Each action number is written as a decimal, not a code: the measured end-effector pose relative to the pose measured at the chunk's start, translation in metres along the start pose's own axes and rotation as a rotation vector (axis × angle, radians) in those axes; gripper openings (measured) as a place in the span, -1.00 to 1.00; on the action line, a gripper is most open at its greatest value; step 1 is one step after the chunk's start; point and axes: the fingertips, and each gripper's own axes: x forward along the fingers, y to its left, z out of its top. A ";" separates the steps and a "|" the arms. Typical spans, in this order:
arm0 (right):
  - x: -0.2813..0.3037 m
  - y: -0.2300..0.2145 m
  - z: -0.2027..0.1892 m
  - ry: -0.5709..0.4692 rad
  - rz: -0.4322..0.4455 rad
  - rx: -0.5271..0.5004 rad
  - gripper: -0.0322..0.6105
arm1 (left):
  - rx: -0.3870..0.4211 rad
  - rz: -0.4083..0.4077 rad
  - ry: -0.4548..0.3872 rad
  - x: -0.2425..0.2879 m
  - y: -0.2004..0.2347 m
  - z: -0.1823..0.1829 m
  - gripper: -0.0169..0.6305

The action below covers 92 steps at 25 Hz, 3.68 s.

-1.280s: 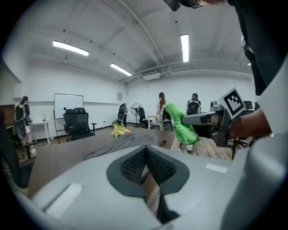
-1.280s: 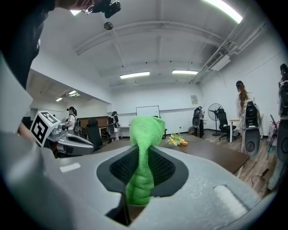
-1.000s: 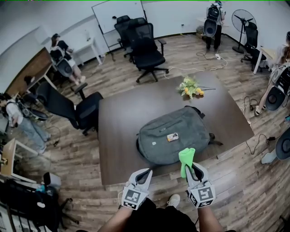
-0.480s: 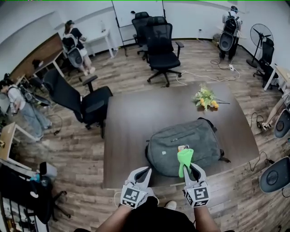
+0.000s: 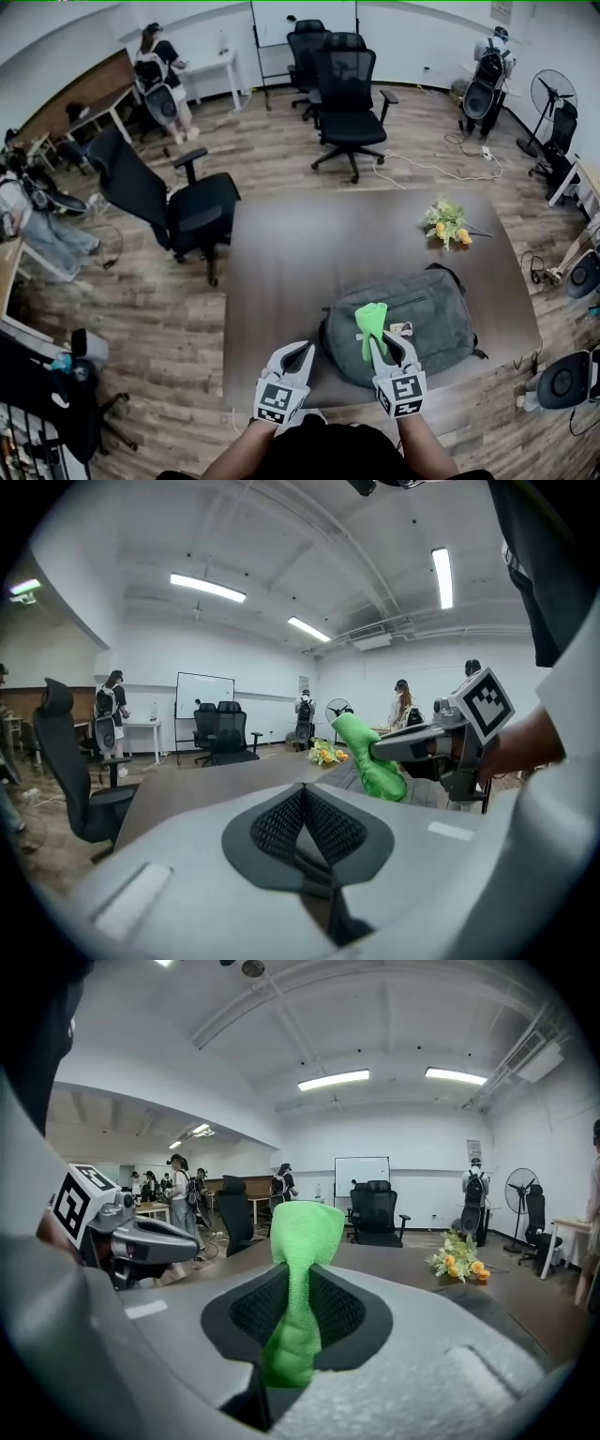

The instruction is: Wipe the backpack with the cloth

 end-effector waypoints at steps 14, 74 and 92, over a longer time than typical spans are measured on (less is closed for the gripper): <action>0.074 0.007 -0.029 0.173 0.032 -0.041 -0.68 | -0.034 0.063 0.000 0.008 0.029 0.004 -0.89; 0.044 -0.278 -0.071 0.610 -0.430 -0.291 -0.67 | -0.166 0.052 0.168 0.075 -0.024 -0.040 -0.89; 0.055 -0.182 -0.060 0.490 -0.193 -0.060 -0.67 | -0.146 0.099 0.134 0.070 -0.003 -0.024 -0.89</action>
